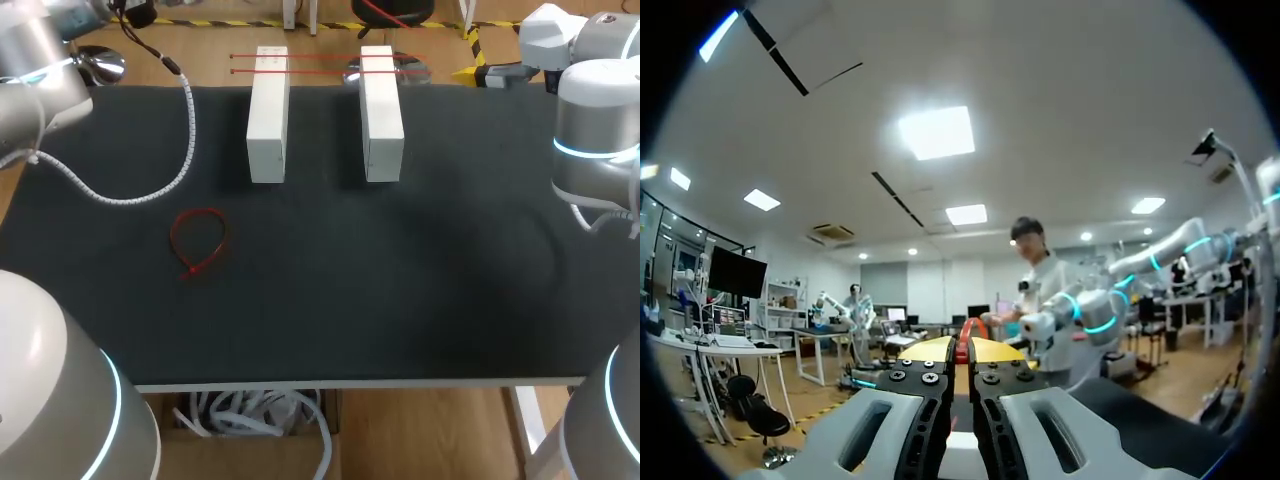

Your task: Grab the tape and strap the tape.

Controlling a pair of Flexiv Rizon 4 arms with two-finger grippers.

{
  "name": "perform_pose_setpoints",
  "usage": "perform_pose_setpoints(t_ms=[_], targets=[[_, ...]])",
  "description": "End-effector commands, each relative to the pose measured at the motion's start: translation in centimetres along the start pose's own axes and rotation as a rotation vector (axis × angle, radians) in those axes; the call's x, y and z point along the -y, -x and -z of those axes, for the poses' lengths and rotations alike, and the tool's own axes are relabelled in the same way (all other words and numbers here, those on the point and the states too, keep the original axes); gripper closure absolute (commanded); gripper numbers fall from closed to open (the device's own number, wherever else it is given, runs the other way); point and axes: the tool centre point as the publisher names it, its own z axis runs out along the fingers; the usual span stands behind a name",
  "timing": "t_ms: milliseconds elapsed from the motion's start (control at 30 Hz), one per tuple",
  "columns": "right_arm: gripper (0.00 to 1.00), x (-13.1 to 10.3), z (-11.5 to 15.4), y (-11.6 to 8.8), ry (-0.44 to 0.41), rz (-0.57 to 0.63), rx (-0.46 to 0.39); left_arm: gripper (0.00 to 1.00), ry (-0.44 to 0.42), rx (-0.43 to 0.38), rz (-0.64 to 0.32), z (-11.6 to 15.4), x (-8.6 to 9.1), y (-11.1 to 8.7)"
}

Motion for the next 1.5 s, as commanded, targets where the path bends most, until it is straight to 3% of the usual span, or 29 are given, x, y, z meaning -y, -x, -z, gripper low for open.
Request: perform_pose_setpoints(t_ms=[33, 300, 500, 633, 733, 867, 1000, 1100, 1300, 1500], targets=[[0.0, -0.3, 0.1, -0.5, -0.05, 0.029, 0.102, 1.0, 0.002, 0.005, -0.001, -0.1, 0.1, -0.2], [0.0, -0.9, 1.2, -0.9, -0.025, 0.066, 0.256, 1.0, 0.002, 0.005, -0.001, -0.1, 0.1, -0.2], [0.0, -2.2, 1.7, -1.6, 0.156, 0.103, 0.288, 1.0, 0.002, 0.005, -0.001, -0.1, 0.1, -0.2], [0.0, -3.0, 2.4, -2.6, 0.324, 0.076, 0.336, 1.0, 0.002, 0.005, -0.001, -0.1, 0.1, -0.2], [0.0, -3.0, 3.0, -2.9, 0.406, -0.048, 0.382, 1.0, 0.002, 0.005, -0.001, -0.1, 0.1, -0.2], [0.0, -2.4, 3.4, -2.5, 0.43, -0.42, 0.399, 1.0, 0.002, 0.005, -0.001, -0.1, 0.1, -0.2], [0.0, -3.1, 3.7, -2.7, 0.48, -0.593, 0.344, 1.0, 0.002, 0.005, -0.001, -0.1, 0.1, -0.2], [0.0, -3.8, 3.9, -2.6, 0.538, -0.773, 0.247, 1.0, 0.002, 0.005, -0.001, -0.1, 0.1, -0.2], [0.0, -5.7, 4.1, -2.8, 0.628, -0.935, 0.1, 1.0, 0.002, 0.005, -0.001, -0.1, 0.1, -0.2], [0.0, -7.1, 4.0, -3.6, 0.584, -0.984, 0.067, 1.0, 0.002, 0.005, -0.001, -0.1, 0.1, -0.2]])
